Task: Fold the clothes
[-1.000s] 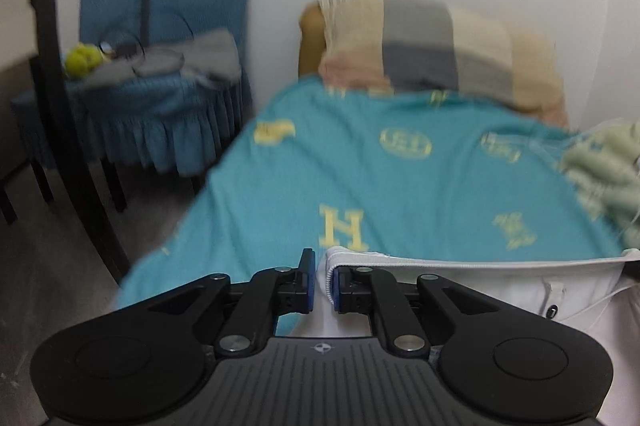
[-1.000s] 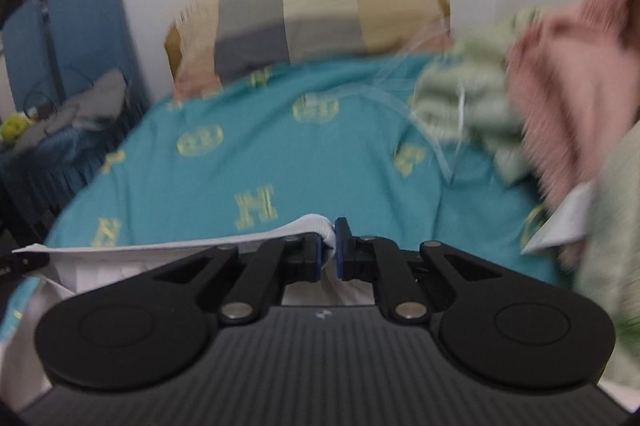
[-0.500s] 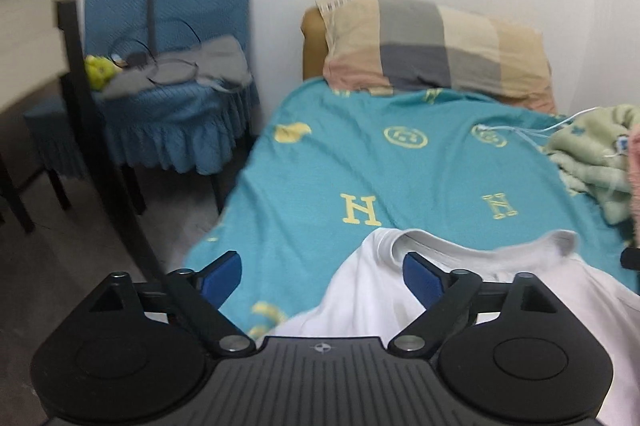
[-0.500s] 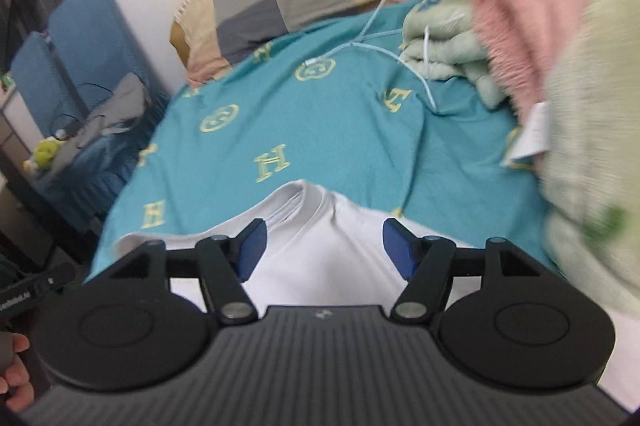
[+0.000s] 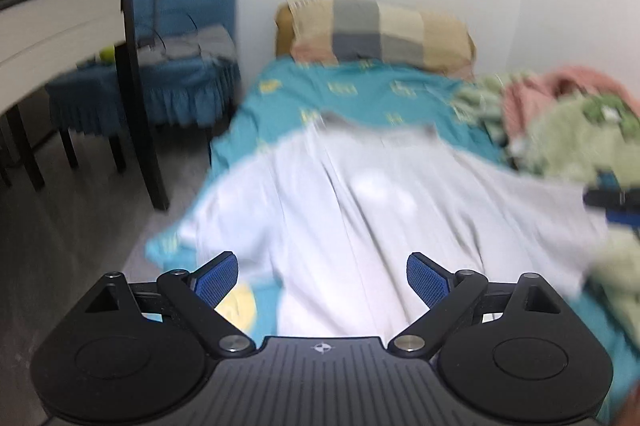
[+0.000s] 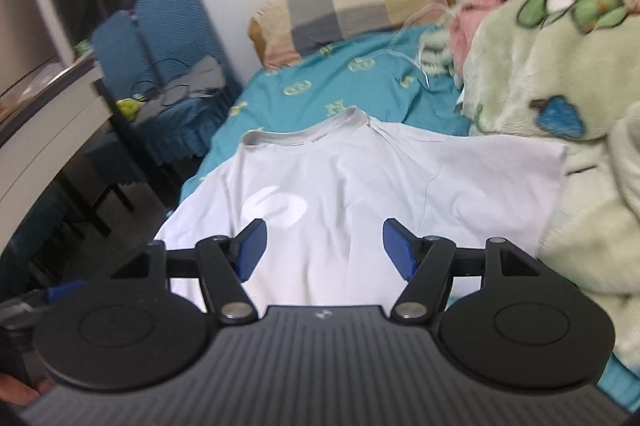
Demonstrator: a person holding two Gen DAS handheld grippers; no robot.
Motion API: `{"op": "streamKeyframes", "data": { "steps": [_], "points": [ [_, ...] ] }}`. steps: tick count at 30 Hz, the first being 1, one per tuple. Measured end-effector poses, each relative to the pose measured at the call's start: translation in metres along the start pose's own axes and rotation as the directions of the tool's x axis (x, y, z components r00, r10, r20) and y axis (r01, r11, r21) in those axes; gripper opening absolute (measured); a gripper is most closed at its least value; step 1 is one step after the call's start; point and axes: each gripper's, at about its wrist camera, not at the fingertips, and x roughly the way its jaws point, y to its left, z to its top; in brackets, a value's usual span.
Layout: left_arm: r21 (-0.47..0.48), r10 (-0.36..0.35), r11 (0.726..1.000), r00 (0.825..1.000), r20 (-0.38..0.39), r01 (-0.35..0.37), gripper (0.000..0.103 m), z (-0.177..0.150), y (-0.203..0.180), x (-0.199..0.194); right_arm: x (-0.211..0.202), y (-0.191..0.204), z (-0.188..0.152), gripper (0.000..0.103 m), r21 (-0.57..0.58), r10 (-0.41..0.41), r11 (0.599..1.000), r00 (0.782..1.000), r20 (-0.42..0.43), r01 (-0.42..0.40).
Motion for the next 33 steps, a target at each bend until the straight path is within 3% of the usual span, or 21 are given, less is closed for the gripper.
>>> {"op": "streamKeyframes", "data": {
  "steps": [4, 7, 12, 18, 20, 22, 24, 26, 33],
  "points": [
    [0.003, -0.06, 0.998, 0.997, -0.038, 0.06, 0.091, -0.031, -0.009, -0.021, -0.02, -0.005, -0.027, 0.066, 0.015, 0.018, 1.0, 1.0, -0.022, -0.018],
    [0.023, -0.094, 0.995, 0.992, -0.087, 0.096, 0.086, -0.05, -0.014, -0.02, -0.014, -0.009, -0.025, 0.066, 0.028, 0.023, 0.999, 0.998, -0.05, -0.022],
    [0.03, -0.163, 0.985, 0.967, -0.198, 0.172, 0.075, -0.07, -0.022, -0.006, 0.002, -0.012, -0.029, 0.066, 0.054, 0.021, 0.998, 0.996, -0.088, -0.016],
    [0.078, -0.19, 0.972, 0.936, -0.298, 0.222, 0.065, -0.075, -0.035, 0.022, 0.018, -0.016, -0.032, 0.066, 0.082, 0.031, 0.996, 0.99, -0.141, -0.02],
    [0.108, -0.174, 0.969, 0.927, -0.331, 0.22, 0.062, -0.078, -0.04, 0.028, 0.021, -0.017, -0.031, 0.066, 0.098, 0.035, 0.995, 0.988, -0.148, -0.021],
    [0.13, -0.143, 0.97, 0.917, -0.372, 0.204, 0.043, -0.084, -0.043, 0.036, 0.024, -0.019, -0.031, 0.066, 0.107, 0.037, 0.994, 0.987, -0.157, -0.02],
    [0.135, -0.113, 0.974, 0.903, -0.414, 0.184, 0.014, -0.088, -0.042, 0.045, 0.027, -0.019, -0.03, 0.066, 0.11, 0.035, 0.994, 0.986, -0.164, -0.017],
    [0.086, -0.115, 0.983, 0.901, -0.418, 0.165, 0.004, -0.083, -0.024, 0.037, 0.028, -0.021, -0.031, 0.066, 0.11, 0.032, 0.994, 0.985, -0.168, -0.014],
    [-0.104, -0.13, 0.99, 0.9, -0.416, 0.095, 0.003, -0.06, 0.044, 0.006, 0.027, -0.028, -0.032, 0.066, 0.142, 0.032, 0.99, 0.983, -0.181, -0.006]
  ]
}}
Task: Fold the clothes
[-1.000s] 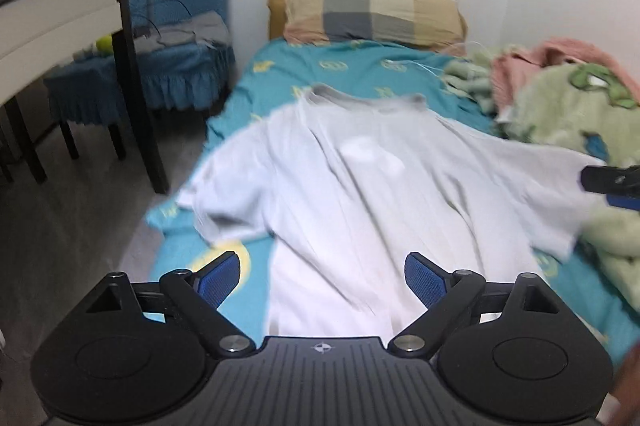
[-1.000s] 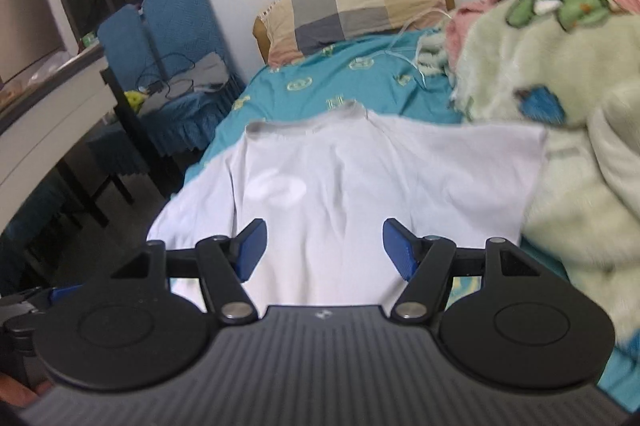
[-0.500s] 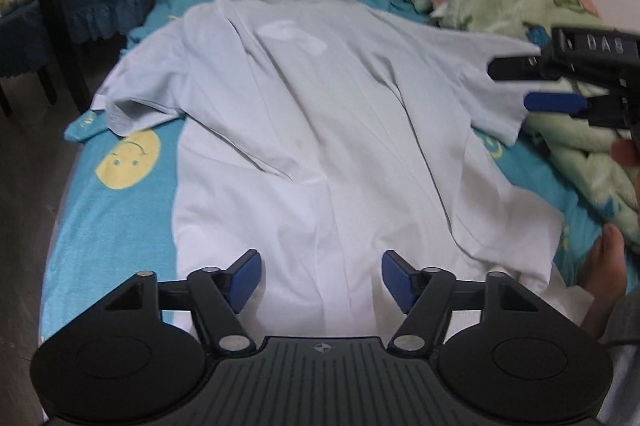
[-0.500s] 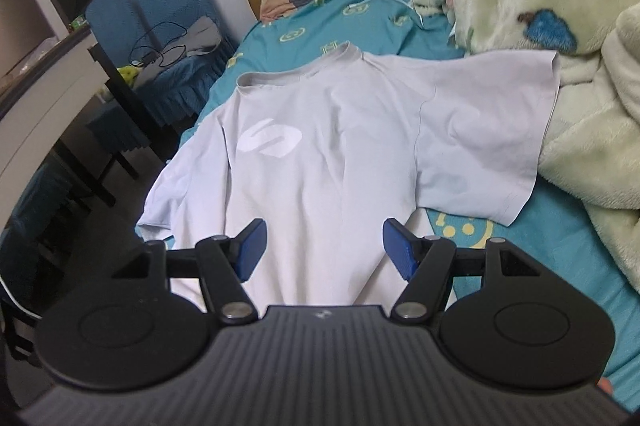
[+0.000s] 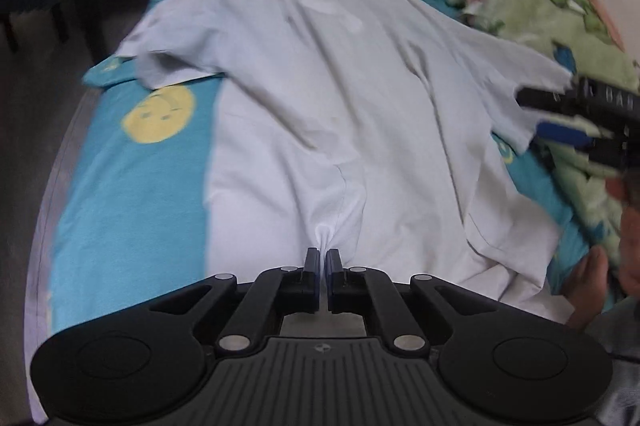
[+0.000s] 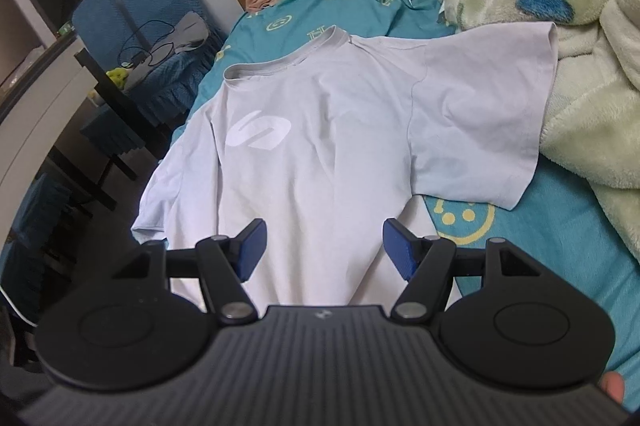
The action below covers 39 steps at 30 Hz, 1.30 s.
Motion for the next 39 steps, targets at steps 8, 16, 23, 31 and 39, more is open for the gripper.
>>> {"op": "streamKeyframes", "data": {
  "steps": [8, 16, 23, 31, 39],
  "points": [
    [-0.244, -0.019, 0.97, 0.999, -0.034, 0.01, 0.004, 0.014, 0.073, -0.026, -0.004, -0.002, 0.0, 0.066, 0.038, 0.019, 0.999, 1.0, 0.002, -0.019],
    [-0.6, -0.224, 0.748, 0.958, 0.177, 0.285, 0.053, 0.07, 0.121, 0.015, 0.013, -0.003, 0.0, 0.066, 0.046, 0.006, 0.999, 0.999, -0.032, -0.004],
    [-0.737, -0.275, 0.51, 0.896, 0.348, 0.443, 0.063, 0.112, 0.132, 0.086, 0.045, 0.002, 0.005, 0.066, 0.027, -0.011, 1.0, 0.996, -0.086, 0.014],
    [-0.74, -0.176, 0.452, 0.863, 0.474, 0.498, 0.061, 0.131, 0.138, 0.139, 0.068, 0.0, 0.004, 0.066, 0.032, -0.01, 0.999, 0.99, -0.14, 0.015],
    [-0.742, -0.034, 0.468, 0.849, 0.527, 0.48, 0.009, 0.151, 0.157, 0.149, 0.08, 0.0, 0.002, 0.066, 0.018, -0.033, 0.999, 0.986, -0.165, 0.037]
  ]
}}
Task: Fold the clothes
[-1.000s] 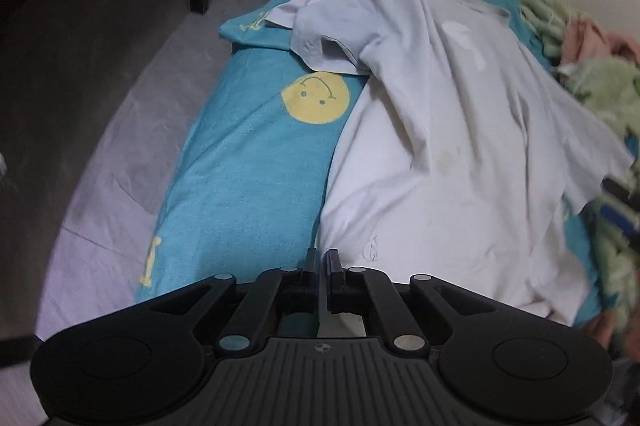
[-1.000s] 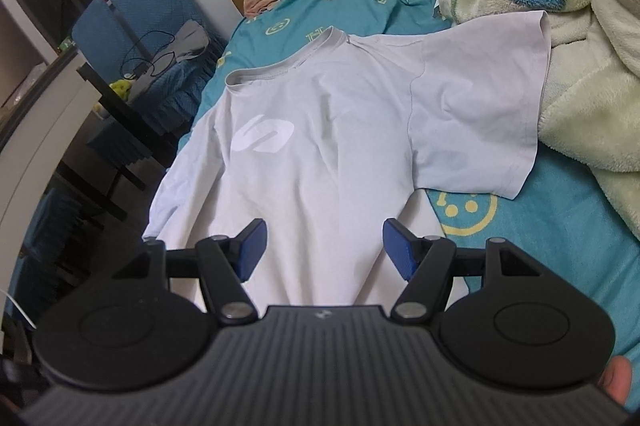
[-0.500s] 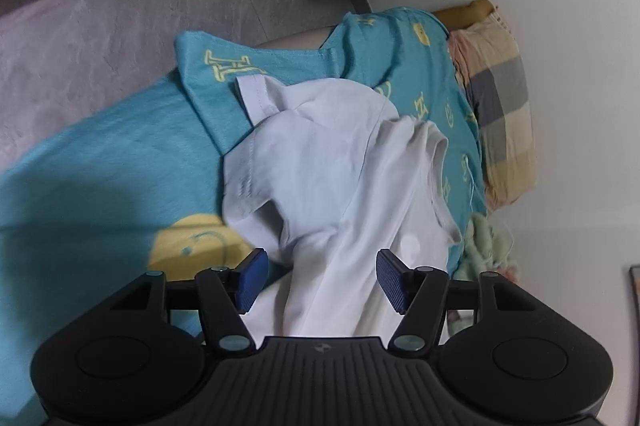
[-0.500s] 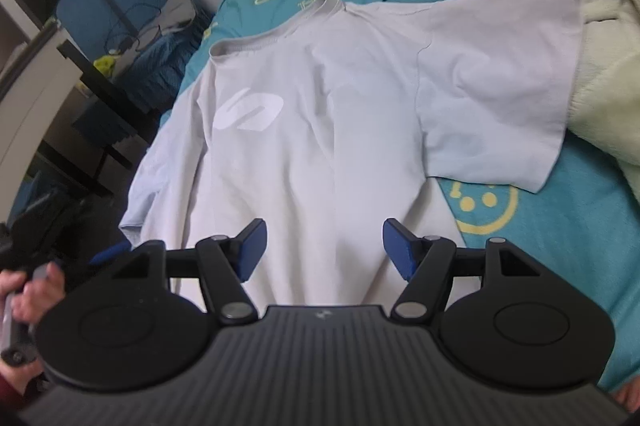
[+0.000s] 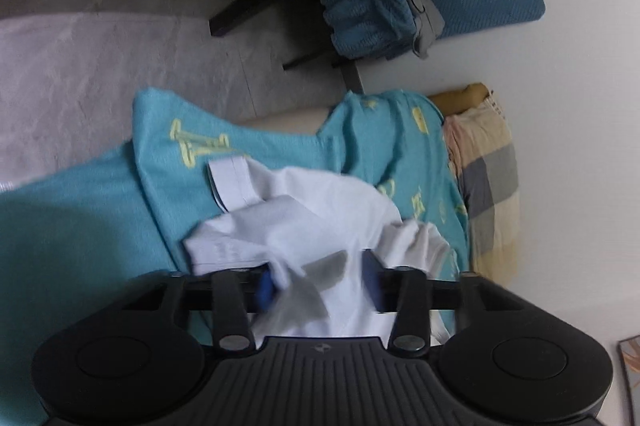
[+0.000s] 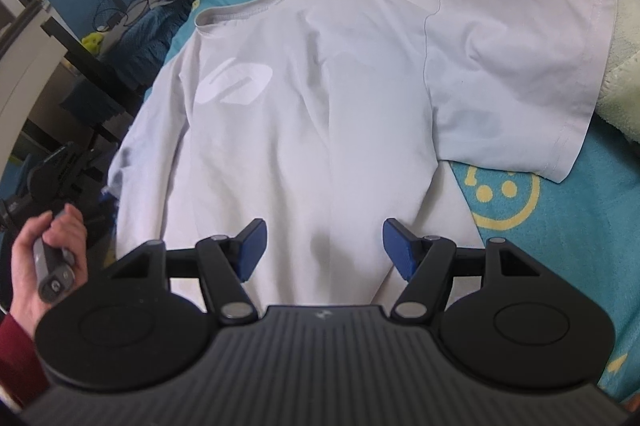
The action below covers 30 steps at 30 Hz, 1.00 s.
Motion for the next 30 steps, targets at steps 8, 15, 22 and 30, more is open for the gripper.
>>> {"op": "streamKeyframes", "data": {
  "steps": [8, 15, 22, 30],
  "points": [
    [0.243, 0.07, 0.963, 0.981, 0.181, -0.114, 0.003, 0.06, -0.043, -0.018, 0.001, -0.003, -0.001, 0.066, -0.001, -0.018, 1.0, 1.0, 0.008, 0.018],
    [0.632, 0.194, 0.702, 0.942, 0.275, -0.329, 0.003, 0.045, -0.102, 0.007, 0.005, 0.001, 0.005, 0.066, 0.004, -0.017, 1.0, 1.0, 0.013, 0.017],
    [0.949, -0.066, 0.262, 0.978, 0.196, -0.172, 0.003, -0.09, -0.152, -0.004, 0.001, -0.001, 0.006, 0.066, 0.029, -0.008, 1.0, 1.0, 0.027, 0.007],
    [0.999, -0.134, 0.001, 0.99, 0.044, -0.044, 0.021, -0.187, -0.171, -0.04, -0.01, -0.021, 0.012, 0.066, 0.104, -0.011, 0.995, 0.997, 0.074, 0.003]
  ]
}}
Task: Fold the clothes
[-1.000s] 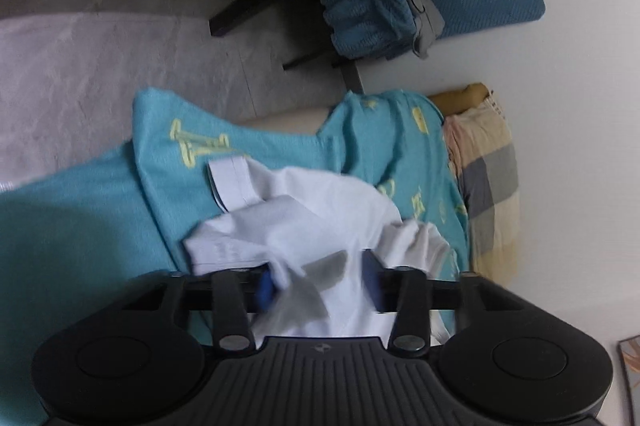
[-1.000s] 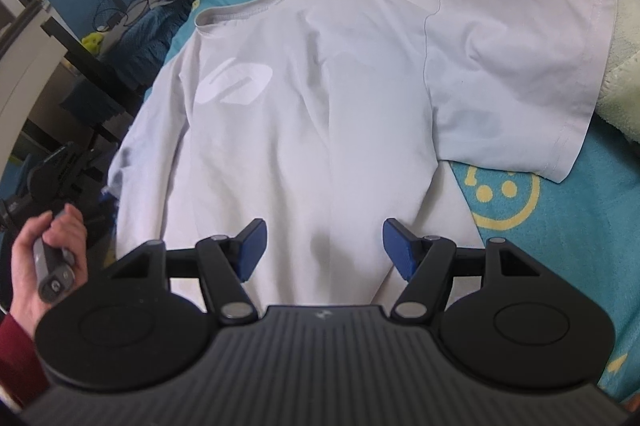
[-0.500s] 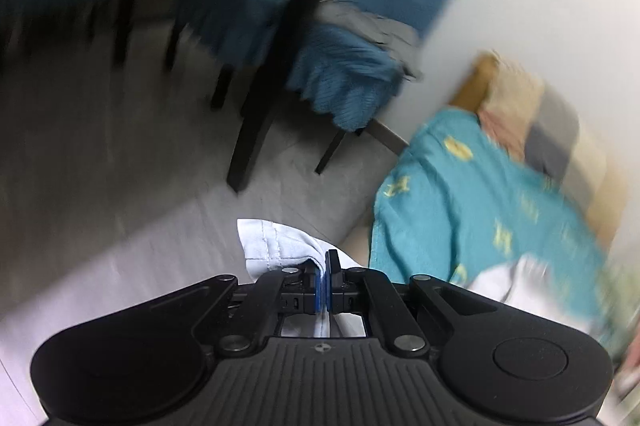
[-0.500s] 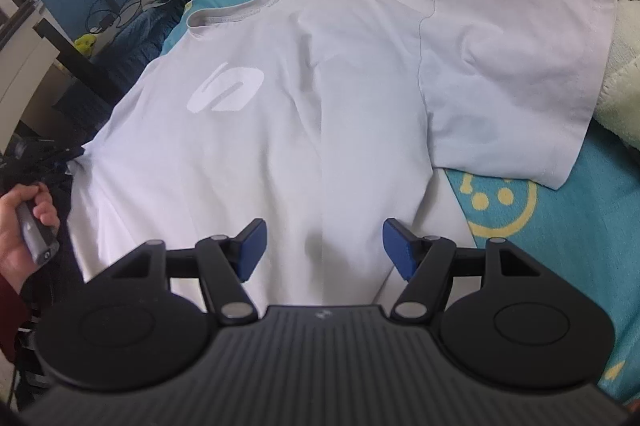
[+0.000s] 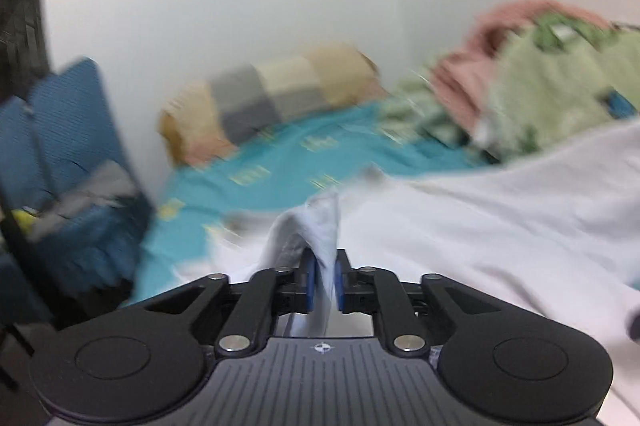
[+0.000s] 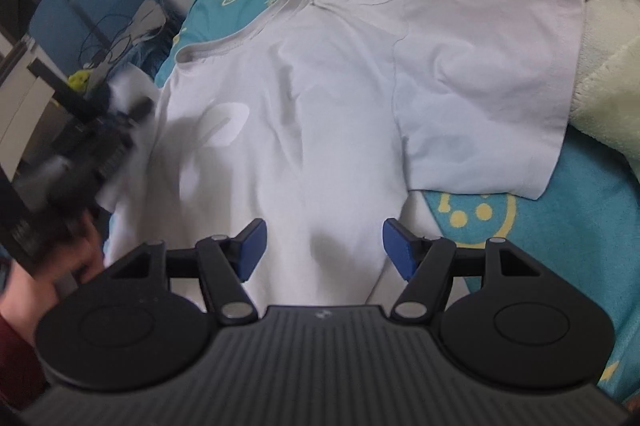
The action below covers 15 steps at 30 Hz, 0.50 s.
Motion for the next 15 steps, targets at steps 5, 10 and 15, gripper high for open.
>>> {"op": "streamKeyframes", "data": {
  "steps": [5, 10, 15],
  "points": [
    [-0.071, -0.019, 0.997, 0.997, -0.08, 0.013, 0.059, -0.006, -0.011, -0.035, -0.004, -0.009, 0.002, 0.066, 0.032, 0.023, 0.999, 1.0, 0.005, -0.023],
    [-0.143, -0.043, 0.989, 0.986, -0.158, 0.02, 0.061, -0.012, -0.022, -0.071, -0.015, -0.001, 0.002, 0.066, -0.007, 0.073, 0.997, 0.996, 0.059, -0.073],
    [-0.238, -0.053, 0.971, 0.984, -0.168, 0.012, 0.073, -0.016, -0.026, -0.141, -0.035, 0.015, -0.002, 0.066, -0.108, 0.185, 0.979, 0.972, 0.143, -0.17]
  ]
}}
